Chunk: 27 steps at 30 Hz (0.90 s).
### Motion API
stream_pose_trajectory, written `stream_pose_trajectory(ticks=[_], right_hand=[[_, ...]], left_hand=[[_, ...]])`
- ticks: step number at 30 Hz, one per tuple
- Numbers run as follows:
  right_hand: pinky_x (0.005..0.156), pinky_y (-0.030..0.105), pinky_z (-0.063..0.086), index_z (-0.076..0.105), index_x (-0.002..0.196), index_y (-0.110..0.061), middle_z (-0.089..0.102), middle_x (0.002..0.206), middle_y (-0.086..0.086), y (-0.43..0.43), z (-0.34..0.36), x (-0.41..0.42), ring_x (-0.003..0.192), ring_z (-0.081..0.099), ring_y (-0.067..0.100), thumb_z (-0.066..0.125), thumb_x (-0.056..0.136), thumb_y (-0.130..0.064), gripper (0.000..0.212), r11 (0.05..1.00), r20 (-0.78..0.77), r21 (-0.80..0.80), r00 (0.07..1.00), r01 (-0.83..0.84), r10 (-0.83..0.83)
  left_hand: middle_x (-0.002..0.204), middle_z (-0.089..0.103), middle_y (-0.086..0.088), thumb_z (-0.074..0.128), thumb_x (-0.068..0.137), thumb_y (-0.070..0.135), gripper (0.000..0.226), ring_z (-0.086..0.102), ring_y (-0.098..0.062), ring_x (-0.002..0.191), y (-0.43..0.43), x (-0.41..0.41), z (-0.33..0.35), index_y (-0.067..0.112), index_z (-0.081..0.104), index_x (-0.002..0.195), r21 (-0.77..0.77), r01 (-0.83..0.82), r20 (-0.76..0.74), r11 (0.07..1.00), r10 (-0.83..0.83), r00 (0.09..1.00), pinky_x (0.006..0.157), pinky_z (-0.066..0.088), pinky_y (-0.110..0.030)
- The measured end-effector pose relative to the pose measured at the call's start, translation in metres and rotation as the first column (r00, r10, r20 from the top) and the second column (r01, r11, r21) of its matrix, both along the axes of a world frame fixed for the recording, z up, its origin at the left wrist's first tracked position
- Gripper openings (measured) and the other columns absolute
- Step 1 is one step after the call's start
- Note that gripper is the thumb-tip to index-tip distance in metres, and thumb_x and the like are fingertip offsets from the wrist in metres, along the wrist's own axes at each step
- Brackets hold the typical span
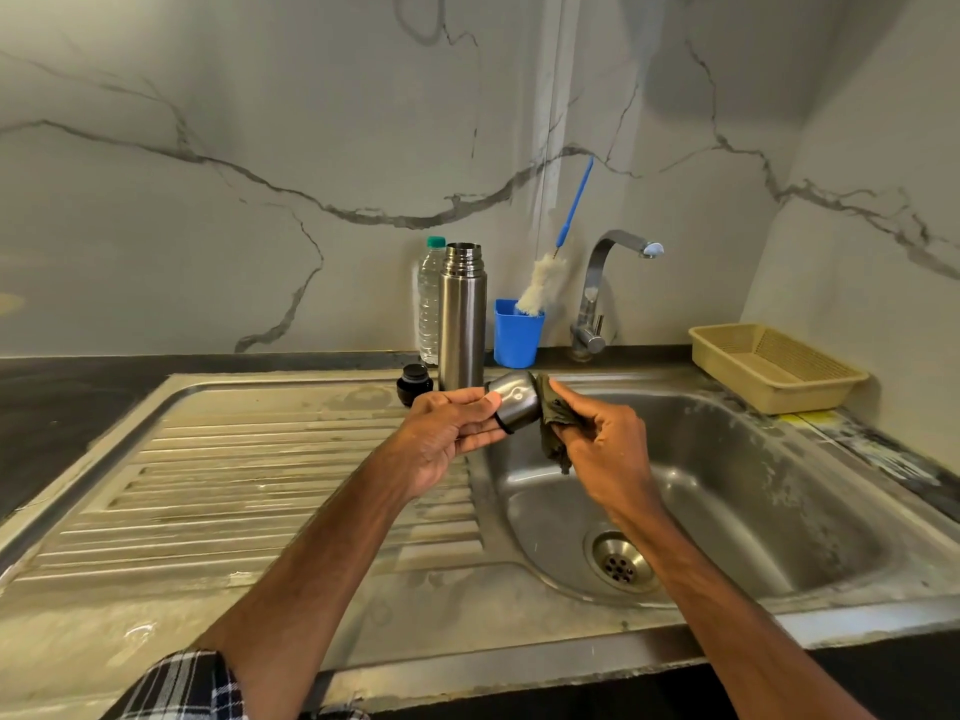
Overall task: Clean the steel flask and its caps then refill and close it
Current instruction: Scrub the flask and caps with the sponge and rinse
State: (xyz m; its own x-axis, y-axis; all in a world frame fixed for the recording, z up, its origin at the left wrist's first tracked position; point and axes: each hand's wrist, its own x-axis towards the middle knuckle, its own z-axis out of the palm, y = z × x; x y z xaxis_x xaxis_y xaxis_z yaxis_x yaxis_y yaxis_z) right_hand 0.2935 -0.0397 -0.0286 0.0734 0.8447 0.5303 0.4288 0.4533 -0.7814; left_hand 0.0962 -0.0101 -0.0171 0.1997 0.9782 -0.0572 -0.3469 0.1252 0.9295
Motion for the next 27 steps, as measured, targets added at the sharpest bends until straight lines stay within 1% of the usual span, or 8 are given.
stream_pose_trajectory(ticks=[3, 7, 9, 11, 15, 19, 22, 27], right_hand=[[0.103, 0.025, 0.049, 0.065, 0.131, -0.019, 0.067, 0.130, -0.002, -0.004, 0.002, -0.003, 0.118, 0.064, 0.005, 0.063, 0.085, 0.016, 0.058, 0.992, 0.010, 0.102, 0.997, -0.071, 0.071], [0.078, 0.021, 0.059, 0.061, 0.135, -0.022, 0.074, 0.116, 0.004, 0.001, 0.000, -0.001, 0.089, 0.072, 0.005, 0.063, 0.089, 0.010, 0.056, 1.000, -0.044, -0.004, 0.999, -0.013, 0.012], [0.090, 0.028, 0.058, 0.063, 0.133, -0.022, 0.071, 0.124, 0.002, -0.002, 0.001, 0.000, 0.110, 0.069, 0.013, 0.064, 0.087, 0.012, 0.057, 0.997, -0.039, 0.048, 0.998, -0.053, 0.054], [0.102, 0.031, 0.053, 0.066, 0.131, -0.021, 0.069, 0.128, -0.005, -0.004, 0.001, -0.001, 0.120, 0.064, 0.007, 0.065, 0.085, 0.014, 0.057, 0.990, -0.015, 0.104, 0.995, -0.092, 0.094], [0.077, 0.021, 0.060, 0.062, 0.133, -0.021, 0.074, 0.112, -0.002, 0.003, -0.002, 0.000, 0.086, 0.070, -0.003, 0.066, 0.087, 0.010, 0.056, 1.000, -0.030, -0.006, 1.000, -0.007, 0.007], [0.108, 0.032, 0.048, 0.067, 0.128, -0.019, 0.065, 0.132, -0.006, -0.002, -0.003, -0.002, 0.126, 0.060, 0.007, 0.064, 0.081, 0.019, 0.060, 0.982, 0.081, 0.133, 0.989, -0.130, 0.120], [0.108, 0.032, 0.048, 0.064, 0.131, -0.020, 0.062, 0.134, -0.006, 0.003, -0.006, -0.007, 0.127, 0.053, -0.003, 0.062, 0.079, 0.020, 0.065, 0.993, 0.113, 0.104, 0.993, -0.048, 0.036], [0.115, 0.020, 0.034, 0.065, 0.128, -0.018, 0.057, 0.139, -0.009, -0.001, -0.011, -0.010, 0.136, 0.044, -0.003, 0.053, 0.074, 0.026, 0.071, 0.980, 0.232, 0.158, 0.970, -0.117, 0.078]], left_hand=[[0.108, 0.075, -0.020, 0.070, 0.090, 0.004, 0.036, 0.075, -0.025, 0.097, 0.004, -0.003, 0.001, -0.008, 0.064, 0.124, 0.022, -0.011, -0.018, 1.000, 0.012, 1.000, 0.082, 0.062, -0.032], [0.113, 0.074, -0.020, 0.075, 0.083, 0.008, 0.049, 0.073, -0.029, 0.104, 0.002, -0.003, 0.001, -0.008, 0.062, 0.128, 0.029, 0.050, -0.077, 0.998, -0.048, 0.996, 0.089, 0.061, -0.036], [0.113, 0.074, -0.020, 0.075, 0.082, 0.009, 0.051, 0.073, -0.029, 0.105, 0.003, -0.005, 0.002, -0.008, 0.062, 0.128, 0.041, 0.036, -0.077, 0.999, -0.032, 0.996, 0.089, 0.061, -0.037], [0.113, 0.074, -0.020, 0.073, 0.086, 0.007, 0.045, 0.073, -0.029, 0.106, 0.006, -0.007, 0.002, -0.008, 0.063, 0.127, 0.055, 0.018, -0.096, 0.998, -0.013, 0.995, 0.090, 0.060, -0.037], [0.111, 0.075, -0.018, 0.077, 0.083, 0.011, 0.051, 0.074, -0.029, 0.103, 0.003, -0.005, 0.000, -0.007, 0.063, 0.128, 0.077, 0.037, -0.165, 0.996, -0.024, 0.986, 0.091, 0.060, -0.037], [0.104, 0.077, -0.017, 0.074, 0.088, 0.008, 0.035, 0.076, -0.025, 0.093, 0.006, -0.004, 0.002, -0.006, 0.068, 0.120, 0.112, -0.028, -0.181, 0.993, 0.049, 0.982, 0.080, 0.063, -0.031], [0.105, 0.076, -0.018, 0.078, 0.085, 0.010, 0.039, 0.076, -0.028, 0.095, 0.004, -0.001, -0.002, -0.004, 0.067, 0.120, 0.109, -0.050, -0.240, 0.993, 0.075, 0.968, 0.082, 0.063, -0.034], [0.099, 0.077, -0.017, 0.074, 0.090, 0.009, 0.011, 0.077, -0.025, 0.091, 0.000, 0.007, -0.003, 0.003, 0.074, 0.099, 0.131, -0.036, -0.227, 0.991, 0.066, 0.972, 0.081, 0.063, -0.033]])
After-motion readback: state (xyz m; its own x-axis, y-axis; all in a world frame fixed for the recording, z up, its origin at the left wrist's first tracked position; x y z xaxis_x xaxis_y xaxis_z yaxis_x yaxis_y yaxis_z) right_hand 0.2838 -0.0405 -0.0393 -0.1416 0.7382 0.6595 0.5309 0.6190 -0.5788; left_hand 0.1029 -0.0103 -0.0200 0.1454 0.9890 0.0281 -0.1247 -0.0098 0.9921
